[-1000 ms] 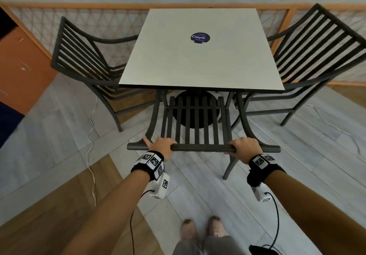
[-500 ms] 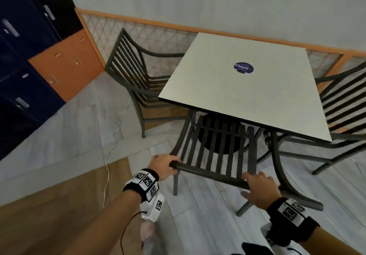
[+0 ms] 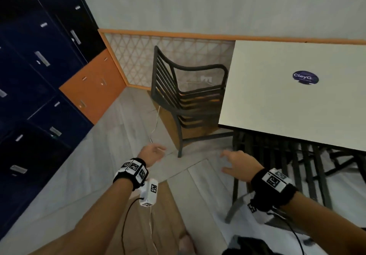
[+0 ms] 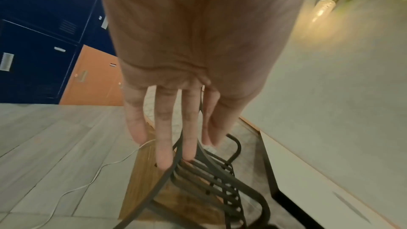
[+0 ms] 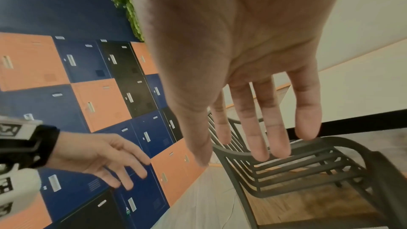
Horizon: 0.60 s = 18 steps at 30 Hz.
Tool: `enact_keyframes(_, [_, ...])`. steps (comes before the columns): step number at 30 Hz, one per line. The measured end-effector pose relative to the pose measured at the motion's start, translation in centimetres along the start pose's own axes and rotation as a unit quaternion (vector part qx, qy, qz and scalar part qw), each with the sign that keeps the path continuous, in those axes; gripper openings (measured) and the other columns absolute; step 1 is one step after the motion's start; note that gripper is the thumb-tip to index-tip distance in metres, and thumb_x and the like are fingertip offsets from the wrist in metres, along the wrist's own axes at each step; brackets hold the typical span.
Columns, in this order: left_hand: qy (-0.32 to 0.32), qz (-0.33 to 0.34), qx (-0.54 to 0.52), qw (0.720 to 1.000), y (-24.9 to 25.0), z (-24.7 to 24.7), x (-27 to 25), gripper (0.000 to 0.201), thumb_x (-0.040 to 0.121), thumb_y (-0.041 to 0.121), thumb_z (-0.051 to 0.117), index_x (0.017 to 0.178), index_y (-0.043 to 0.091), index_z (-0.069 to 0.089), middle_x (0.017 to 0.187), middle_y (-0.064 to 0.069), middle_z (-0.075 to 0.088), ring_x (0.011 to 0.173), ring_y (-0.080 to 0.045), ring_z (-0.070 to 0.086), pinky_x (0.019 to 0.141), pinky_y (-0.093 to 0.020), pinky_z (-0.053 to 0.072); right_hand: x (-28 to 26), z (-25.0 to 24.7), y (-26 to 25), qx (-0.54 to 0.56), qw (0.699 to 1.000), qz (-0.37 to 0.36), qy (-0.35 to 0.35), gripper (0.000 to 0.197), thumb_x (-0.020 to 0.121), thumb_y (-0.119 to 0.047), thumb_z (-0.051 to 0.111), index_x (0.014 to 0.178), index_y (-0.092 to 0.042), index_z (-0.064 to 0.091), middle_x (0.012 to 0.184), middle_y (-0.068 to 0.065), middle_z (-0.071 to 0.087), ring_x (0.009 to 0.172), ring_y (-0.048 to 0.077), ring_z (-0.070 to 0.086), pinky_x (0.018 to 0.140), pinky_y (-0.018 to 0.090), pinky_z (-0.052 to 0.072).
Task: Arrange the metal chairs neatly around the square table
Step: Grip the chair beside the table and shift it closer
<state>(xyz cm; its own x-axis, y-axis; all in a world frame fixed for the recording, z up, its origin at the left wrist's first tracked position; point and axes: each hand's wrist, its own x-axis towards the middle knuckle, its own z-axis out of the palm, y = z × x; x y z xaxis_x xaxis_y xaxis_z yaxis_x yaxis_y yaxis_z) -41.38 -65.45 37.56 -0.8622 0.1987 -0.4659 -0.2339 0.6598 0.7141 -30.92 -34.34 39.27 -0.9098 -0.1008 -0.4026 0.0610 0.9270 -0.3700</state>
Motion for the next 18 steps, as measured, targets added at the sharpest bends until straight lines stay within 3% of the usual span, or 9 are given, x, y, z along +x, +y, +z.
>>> enact_keyframes(5, [0.096,-0.022,-0.057,0.994,1.5,-4.9,8.0,0.035,0.084,0.006,0.062,0.119,0.009,0.061,0.109,-0.010,0.063,0.101,-0.026,0.060,0.082,-0.028,0.044,9.6,0.2,-3.4,0.024,0.999,0.028,-0.002,0.050,0.083,-0.044,0.058,0.127,-0.027,0.043,0.123,0.013,0.058,0.112,0.032,0.056,0.090,0.040,0.049])
enact_keyframes(9, [0.087,-0.067,-0.089,0.990,2.4,-6.9,16.3,0.055,0.080,0.016,0.067,0.132,0.012,0.048,0.124,-0.021,0.062,0.112,-0.038,0.061,0.098,-0.048,0.050,17.5,-0.2,-4.0,0.055,0.997,0.047,0.017,0.046,0.085,-0.034,0.058,0.126,-0.018,0.043,0.122,0.016,0.060,0.111,0.034,0.057,0.088,0.041,0.050])
enact_keyframes(13, [0.079,-0.095,-0.115,0.986,2.2,-7.4,23.7,0.090,0.078,0.037,0.070,0.150,0.014,0.021,0.141,-0.021,0.049,0.124,-0.039,0.053,0.103,-0.053,0.045,26.7,-0.2,-2.7,0.070,0.993,0.090,0.015,0.052,0.085,-0.031,0.058,0.131,-0.016,0.039,0.123,0.019,0.058,0.114,0.036,0.054,0.092,0.043,0.048])
enact_keyframes(15, [0.087,-0.095,-0.164,0.978,2.3,-7.0,26.9,0.090,0.076,0.043,0.069,0.149,0.015,0.023,0.145,-0.020,0.045,0.130,-0.038,0.048,0.105,-0.054,0.043,31.0,-0.1,-1.4,0.062,0.990,0.123,0.013,0.059,0.086,-0.028,0.058,0.137,-0.013,0.033,0.128,0.020,0.054,0.116,0.037,0.053,0.094,0.044,0.048])
enact_keyframes(18, [0.143,-0.111,-0.251,0.951,1.8,-6.1,31.4,0.070,0.069,0.053,0.065,0.124,0.017,0.042,0.130,-0.018,0.056,0.123,-0.037,0.054,0.101,-0.055,0.047,36.4,-0.3,0.5,0.053,0.985,0.162,0.007,0.062,0.086,-0.022,0.058,0.139,-0.011,0.029,0.134,0.019,0.047,0.119,0.038,0.050,0.095,0.045,0.047])
